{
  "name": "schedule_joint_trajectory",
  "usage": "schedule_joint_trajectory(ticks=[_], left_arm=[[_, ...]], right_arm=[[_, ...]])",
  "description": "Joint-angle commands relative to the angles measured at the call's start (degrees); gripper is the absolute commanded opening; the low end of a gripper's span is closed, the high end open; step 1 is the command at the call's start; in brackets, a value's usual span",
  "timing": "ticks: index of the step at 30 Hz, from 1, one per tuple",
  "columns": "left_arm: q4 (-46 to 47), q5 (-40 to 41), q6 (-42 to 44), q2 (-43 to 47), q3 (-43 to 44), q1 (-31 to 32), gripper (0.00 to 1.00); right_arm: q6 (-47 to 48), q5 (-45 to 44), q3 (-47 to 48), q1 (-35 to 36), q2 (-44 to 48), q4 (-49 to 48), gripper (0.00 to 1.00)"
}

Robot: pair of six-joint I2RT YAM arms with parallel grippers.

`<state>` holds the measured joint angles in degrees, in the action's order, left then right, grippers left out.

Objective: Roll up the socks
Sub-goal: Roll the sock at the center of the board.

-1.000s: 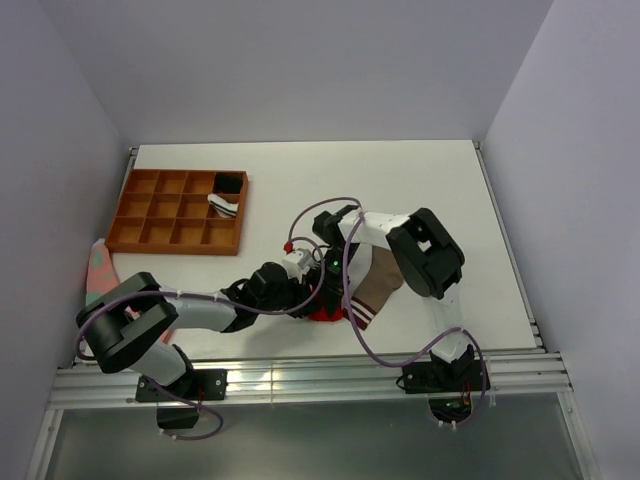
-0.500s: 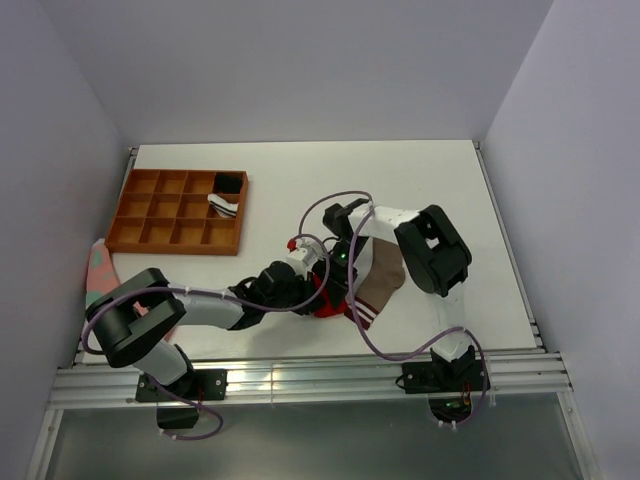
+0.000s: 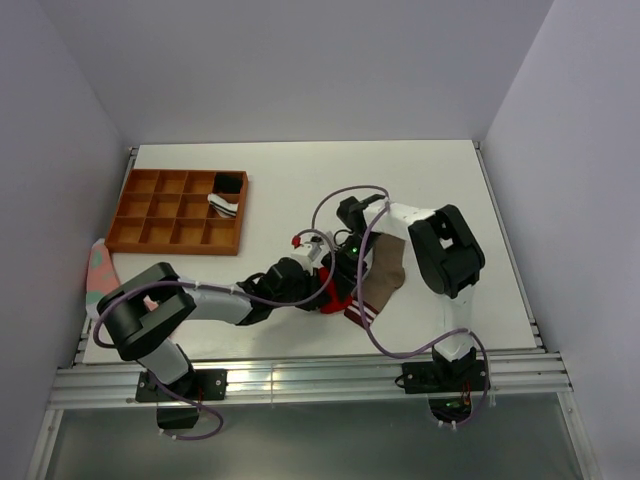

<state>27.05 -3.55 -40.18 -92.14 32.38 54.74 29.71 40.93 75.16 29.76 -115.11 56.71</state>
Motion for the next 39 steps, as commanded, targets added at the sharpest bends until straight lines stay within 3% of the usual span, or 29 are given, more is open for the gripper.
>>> schedule_joint_trajectory(ticks=[1, 26, 39], left_arm=[[-7.88, 0.48, -0.33, -2.87, 0.66, 0.81, 0.01], [-13.07, 1.62, -3.59, -9.46, 6.72, 0.81, 0.00], [-16.06, 2.06, -4.38, -11.22, 9.37, 0.28, 0.00]], right_arm=[[2.28, -4.01, -1.24, -1.98, 3.05, -4.06, 0.58], [-2.03, -6.21, -6.16, -7.87, 11.13, -8.63, 0.68], [-4.57, -13.24, -13.01, -9.98, 15.09, -11.88, 0.64]])
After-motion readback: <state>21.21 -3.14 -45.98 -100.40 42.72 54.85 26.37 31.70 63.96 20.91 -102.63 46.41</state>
